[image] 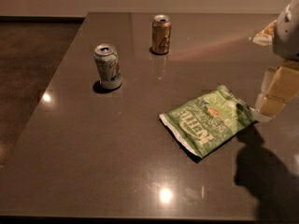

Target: Move orange can near 7up can

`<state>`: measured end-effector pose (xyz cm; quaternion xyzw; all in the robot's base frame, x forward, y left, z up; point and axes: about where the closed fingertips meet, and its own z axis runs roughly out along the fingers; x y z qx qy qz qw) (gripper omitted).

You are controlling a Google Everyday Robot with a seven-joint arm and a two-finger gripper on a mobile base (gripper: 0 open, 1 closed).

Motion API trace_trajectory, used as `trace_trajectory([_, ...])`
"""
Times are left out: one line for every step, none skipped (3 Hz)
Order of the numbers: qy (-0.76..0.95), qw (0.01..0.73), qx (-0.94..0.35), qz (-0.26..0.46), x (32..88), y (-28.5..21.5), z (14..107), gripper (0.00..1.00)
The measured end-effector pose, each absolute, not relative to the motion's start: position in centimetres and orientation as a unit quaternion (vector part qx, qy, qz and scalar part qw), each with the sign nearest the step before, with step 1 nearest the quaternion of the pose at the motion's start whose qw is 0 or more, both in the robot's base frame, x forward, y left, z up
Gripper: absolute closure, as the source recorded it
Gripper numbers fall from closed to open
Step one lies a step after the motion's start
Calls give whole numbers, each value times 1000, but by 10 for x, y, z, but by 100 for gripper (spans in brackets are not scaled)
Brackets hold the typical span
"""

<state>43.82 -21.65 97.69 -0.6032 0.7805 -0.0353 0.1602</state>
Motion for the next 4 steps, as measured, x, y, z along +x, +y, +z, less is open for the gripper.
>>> trace_trajectory([781,160,-603,-35,438,-216,977,0])
trace_trajectory([791,162,-590,-31,450,-212,980,0])
trace_trajectory([807,179,-563,-18,481,-203,980,0])
trace_trajectory([821,193,-537,-9,518,-195,972,0])
